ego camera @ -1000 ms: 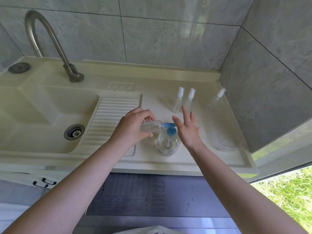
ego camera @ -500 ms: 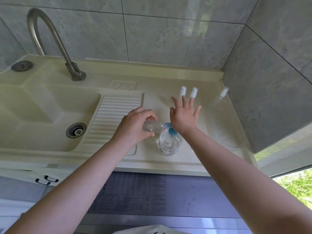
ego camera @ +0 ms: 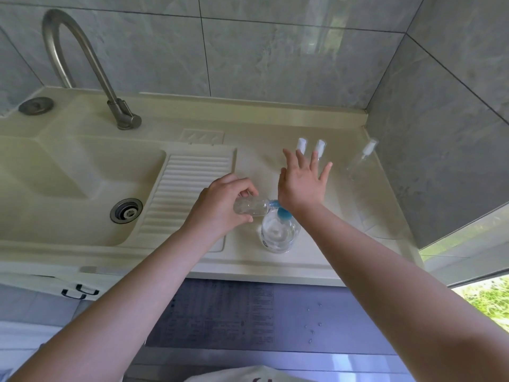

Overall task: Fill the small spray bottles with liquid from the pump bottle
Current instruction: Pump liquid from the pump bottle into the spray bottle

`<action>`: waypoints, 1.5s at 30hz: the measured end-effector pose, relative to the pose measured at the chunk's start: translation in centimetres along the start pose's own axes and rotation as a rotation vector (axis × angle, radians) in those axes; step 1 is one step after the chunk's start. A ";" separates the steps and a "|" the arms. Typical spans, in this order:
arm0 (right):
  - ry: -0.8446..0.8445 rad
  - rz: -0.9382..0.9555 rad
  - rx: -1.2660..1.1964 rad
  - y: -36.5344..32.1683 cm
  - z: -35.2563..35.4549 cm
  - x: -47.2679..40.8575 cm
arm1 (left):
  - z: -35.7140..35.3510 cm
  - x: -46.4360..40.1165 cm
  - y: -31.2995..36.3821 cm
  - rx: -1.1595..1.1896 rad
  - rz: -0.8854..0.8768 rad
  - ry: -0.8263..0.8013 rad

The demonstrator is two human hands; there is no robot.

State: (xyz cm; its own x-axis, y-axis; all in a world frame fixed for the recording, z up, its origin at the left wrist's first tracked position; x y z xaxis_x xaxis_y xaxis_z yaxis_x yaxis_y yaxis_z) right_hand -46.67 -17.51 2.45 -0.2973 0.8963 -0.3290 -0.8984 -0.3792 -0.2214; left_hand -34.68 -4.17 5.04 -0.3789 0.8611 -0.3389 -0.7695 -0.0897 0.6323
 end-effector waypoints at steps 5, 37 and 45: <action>0.109 0.027 -0.015 -0.2 1.3 -0.6 | 0.1 0.1 0.0 0.015 0.003 0.008; -0.047 -0.037 -0.196 0.2 1.7 1.8 | -0.6 -0.2 0.3 0.011 0.022 0.001; -0.044 0.066 -0.105 -0.6 2.3 1.4 | -0.5 -0.1 0.3 0.000 0.026 -0.009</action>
State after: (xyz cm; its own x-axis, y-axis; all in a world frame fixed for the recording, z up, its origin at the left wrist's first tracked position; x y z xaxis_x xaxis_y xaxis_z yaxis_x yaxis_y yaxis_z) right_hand -47.32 -15.52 4.20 -0.3706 0.8770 -0.3059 -0.8382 -0.4577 -0.2966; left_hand -35.14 -4.52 4.84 -0.3940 0.8630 -0.3163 -0.7594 -0.1118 0.6410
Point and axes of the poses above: each hand's wrist, its own x-axis away from the middle knuckle, its own z-axis out of the back of the hand, y = z × x, the point moved 7 cm from there along -x, towards the middle knuckle, and after that the axes turned 15 degrees about y, right-handed, at the moved point
